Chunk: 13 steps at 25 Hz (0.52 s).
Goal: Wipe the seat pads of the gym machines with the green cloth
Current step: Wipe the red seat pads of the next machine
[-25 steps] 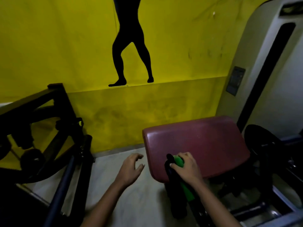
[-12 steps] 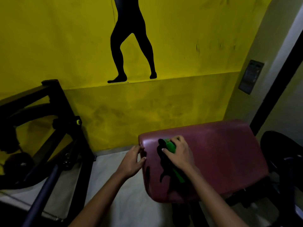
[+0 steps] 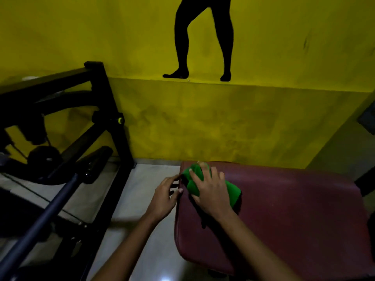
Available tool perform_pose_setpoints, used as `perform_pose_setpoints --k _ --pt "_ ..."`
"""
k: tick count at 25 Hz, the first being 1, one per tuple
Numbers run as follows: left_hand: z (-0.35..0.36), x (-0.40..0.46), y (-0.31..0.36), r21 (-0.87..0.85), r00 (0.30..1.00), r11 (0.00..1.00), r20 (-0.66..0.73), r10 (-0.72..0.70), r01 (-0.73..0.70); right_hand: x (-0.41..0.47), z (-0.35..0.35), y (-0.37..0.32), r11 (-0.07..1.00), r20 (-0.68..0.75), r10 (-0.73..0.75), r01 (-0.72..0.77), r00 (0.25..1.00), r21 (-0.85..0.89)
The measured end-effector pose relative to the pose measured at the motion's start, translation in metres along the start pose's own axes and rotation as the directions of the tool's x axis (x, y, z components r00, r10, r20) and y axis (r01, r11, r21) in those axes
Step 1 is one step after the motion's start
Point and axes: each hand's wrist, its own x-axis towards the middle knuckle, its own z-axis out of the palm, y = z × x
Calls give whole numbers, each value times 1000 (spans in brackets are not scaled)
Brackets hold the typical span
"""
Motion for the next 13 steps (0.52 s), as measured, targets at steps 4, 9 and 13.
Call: perform_pose_setpoints --k 4,9,13 --pt "-3 2 -3 8 999 999 25 33 -33 -14 7 14 963 25 -259 260 965 -64" --pt "-2 2 -3 13 1000 1000 25 15 -15 46 -8 15 993 48 112 -113 993 33" --pt "-1 4 -6 34 999 999 17 30 -31 26 -4 13 993 28 -117 118 993 -9"
